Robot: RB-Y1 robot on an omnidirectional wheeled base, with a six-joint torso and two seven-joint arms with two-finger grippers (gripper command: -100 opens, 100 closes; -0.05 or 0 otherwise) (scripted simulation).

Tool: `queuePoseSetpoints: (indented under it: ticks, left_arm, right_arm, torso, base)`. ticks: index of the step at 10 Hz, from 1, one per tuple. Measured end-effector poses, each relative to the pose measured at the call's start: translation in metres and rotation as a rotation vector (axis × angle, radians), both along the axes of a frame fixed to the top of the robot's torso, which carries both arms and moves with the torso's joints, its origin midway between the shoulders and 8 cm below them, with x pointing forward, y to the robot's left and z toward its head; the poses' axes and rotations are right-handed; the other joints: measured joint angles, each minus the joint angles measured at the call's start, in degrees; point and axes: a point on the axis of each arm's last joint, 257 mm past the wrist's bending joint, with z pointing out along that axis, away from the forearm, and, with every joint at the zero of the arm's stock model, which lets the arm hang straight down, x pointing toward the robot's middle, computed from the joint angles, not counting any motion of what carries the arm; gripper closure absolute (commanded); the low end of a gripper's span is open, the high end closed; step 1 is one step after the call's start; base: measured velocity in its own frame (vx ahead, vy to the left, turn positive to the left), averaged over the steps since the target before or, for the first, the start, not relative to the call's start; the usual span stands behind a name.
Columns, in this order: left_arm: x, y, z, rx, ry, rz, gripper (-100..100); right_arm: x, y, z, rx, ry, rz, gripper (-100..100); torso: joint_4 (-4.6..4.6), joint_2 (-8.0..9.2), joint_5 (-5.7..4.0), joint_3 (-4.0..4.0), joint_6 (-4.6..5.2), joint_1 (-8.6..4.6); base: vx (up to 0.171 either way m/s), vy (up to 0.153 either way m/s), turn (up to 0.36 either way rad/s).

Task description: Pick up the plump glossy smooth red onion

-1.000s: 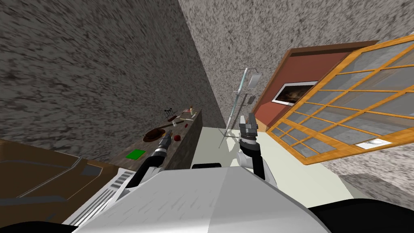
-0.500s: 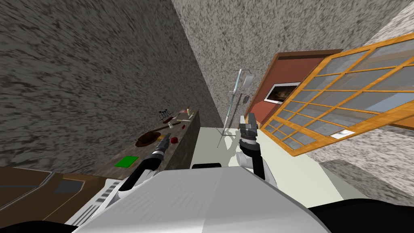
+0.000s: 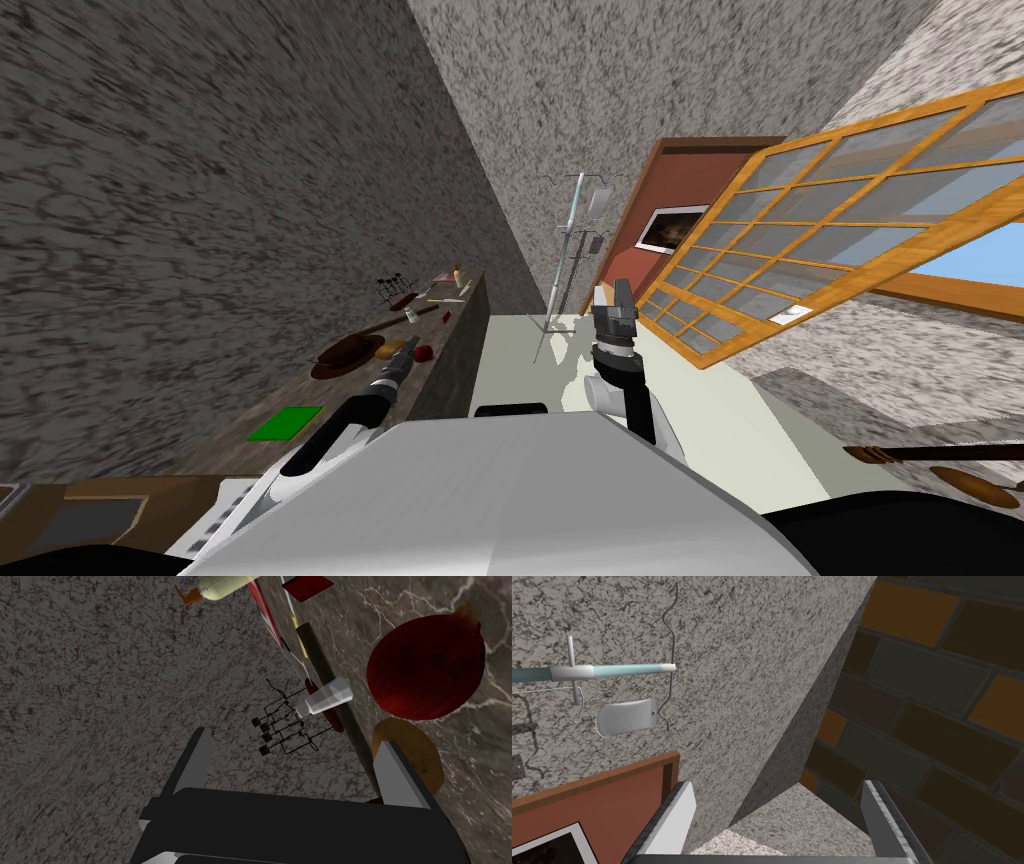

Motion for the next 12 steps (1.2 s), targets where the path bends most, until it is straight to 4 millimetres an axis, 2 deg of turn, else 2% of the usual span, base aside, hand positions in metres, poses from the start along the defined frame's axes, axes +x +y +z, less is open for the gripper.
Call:
queuePoseSetpoints:
  ticks: [6, 12]
  left_arm:
    - [-0.032, 0.029, -0.039, 0.05, 0.205, 0.024, -100]
    - [-0.064, 0.05, -0.067, 0.085, 0.38, 0.035, -100]
  right_arm:
    - [0.0, 0.0, 0.0, 0.0, 0.0, 0.0, 0]
    - [0.0, 0.0, 0.0, 0.0, 0.0, 0.0, 0]
  torso:
    - [0.0, -0.01, 0.0, -0.01, 0.01, 0.01]
    - [-0.01, -0.03, 0.0, -0.02, 0.01, -0.01]
  base:
    - [0.006, 0.019, -0.161]
    - [0.008, 0.016, -0.118]
